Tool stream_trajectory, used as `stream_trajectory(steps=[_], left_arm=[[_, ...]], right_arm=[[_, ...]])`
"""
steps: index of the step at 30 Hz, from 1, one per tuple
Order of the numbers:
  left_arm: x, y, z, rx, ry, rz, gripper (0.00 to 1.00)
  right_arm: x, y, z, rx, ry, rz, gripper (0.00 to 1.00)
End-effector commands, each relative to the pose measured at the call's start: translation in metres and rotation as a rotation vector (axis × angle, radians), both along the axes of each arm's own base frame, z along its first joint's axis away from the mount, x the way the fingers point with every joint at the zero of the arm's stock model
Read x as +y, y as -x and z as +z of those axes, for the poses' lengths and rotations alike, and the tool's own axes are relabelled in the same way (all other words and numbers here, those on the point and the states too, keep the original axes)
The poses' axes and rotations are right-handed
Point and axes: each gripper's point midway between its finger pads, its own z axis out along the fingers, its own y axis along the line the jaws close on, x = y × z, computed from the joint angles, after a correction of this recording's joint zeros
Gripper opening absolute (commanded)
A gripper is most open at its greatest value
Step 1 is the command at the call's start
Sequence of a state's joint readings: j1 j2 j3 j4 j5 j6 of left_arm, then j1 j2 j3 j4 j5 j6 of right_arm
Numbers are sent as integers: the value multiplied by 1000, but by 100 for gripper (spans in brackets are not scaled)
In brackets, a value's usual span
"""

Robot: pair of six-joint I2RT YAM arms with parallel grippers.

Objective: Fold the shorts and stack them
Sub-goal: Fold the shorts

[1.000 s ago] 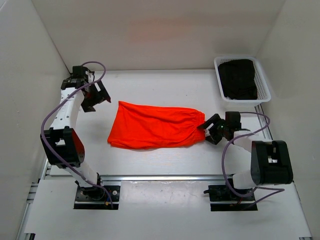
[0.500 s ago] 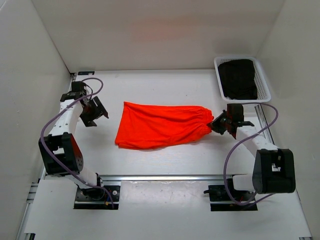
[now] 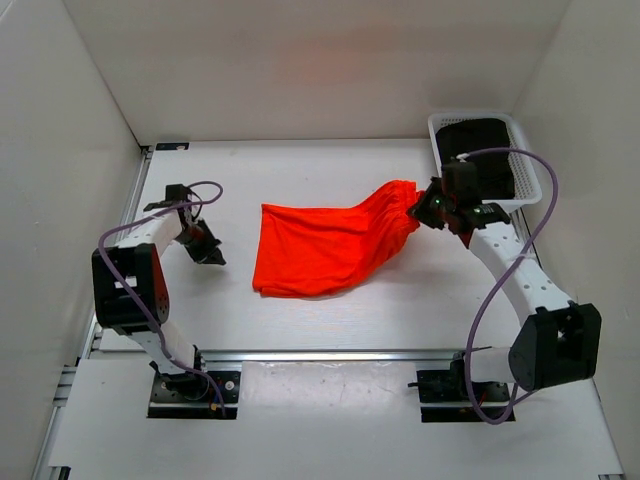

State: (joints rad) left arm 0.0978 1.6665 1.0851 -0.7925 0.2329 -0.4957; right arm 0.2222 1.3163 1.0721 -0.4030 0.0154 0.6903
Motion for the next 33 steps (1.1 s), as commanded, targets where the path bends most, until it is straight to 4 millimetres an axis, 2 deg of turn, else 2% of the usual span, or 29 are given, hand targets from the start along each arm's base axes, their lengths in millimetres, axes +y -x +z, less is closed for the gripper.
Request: stream_trajectory(steps=[1, 2, 6, 7, 8, 9, 11, 12, 14, 15, 17, 18, 19, 20, 21, 25, 26, 27, 28, 29, 31, 32, 33], left_arm=[[-7, -16, 11, -76, 23, -8, 10], [-7, -19, 13, -85, 22, -8, 10], [-14, -18, -2, -37, 33, -37, 10], [-14, -18, -2, -37, 33, -37, 10], [-17, -19, -5, -36, 34, -48, 10], [-19, -19, -8, -26, 43, -50, 10], [-27, -19, -11, -21, 56, -73, 10], [-27, -17, -16, -6, 57, -72, 10], [-31, -21, -19, -6, 57, -83, 10], [-34, -19, -22, 4, 58, -92, 10], [-34, -18, -26, 17, 58, -92, 10], [-38, -22, -26, 8, 67, -103, 10], [-39, -22, -26, 10, 69, -95, 10], [-39, -22, -26, 10, 69, -95, 10], [-39, -21, -29, 19, 69, -94, 10], [-39, -21, -29, 20, 69, -94, 10], [-37, -20, -32, 29, 60, -92, 10], [-37, -20, -32, 29, 60, -92, 10], [-36, -21, -33, 32, 53, -81, 10], [-36, -22, -29, 20, 52, -81, 10], [-36, -23, -25, 8, 51, -81, 10], [-34, -24, -23, -1, 42, -79, 10], [-33, -25, -19, -16, 33, -77, 12]], right_arm=[[18, -5, 19, -36, 100, 64, 0], [25, -6, 24, -40, 108, 75, 0], [59, -7, 38, -50, 169, 138, 0], [76, -5, 42, -55, 183, 171, 0], [79, -7, 44, -64, 214, 159, 0], [95, -3, 40, -59, 240, 198, 0], [109, -3, 42, -63, 263, 218, 0], [129, -1, 46, -70, 268, 254, 0], [142, -1, 50, -85, 296, 260, 0], [160, 2, 52, -93, 307, 289, 0], [174, 2, 54, -105, 326, 300, 0], [186, 5, 45, -95, 354, 318, 0], [194, 4, 53, -109, 352, 323, 0], [203, 4, 52, -113, 350, 336, 0], [213, 7, 40, -94, 378, 355, 0], [249, 6, 26, -96, 402, 417, 0], [262, 9, 12, -81, 417, 441, 0], [270, 8, 9, -87, 423, 457, 0], [282, 5, 19, -113, 402, 461, 0], [298, 9, 4, -101, 414, 503, 0], [322, 11, 1, -108, 388, 573, 0], [342, 12, 2, -118, 349, 607, 5], [360, 24, 1, -98, 283, 707, 31]])
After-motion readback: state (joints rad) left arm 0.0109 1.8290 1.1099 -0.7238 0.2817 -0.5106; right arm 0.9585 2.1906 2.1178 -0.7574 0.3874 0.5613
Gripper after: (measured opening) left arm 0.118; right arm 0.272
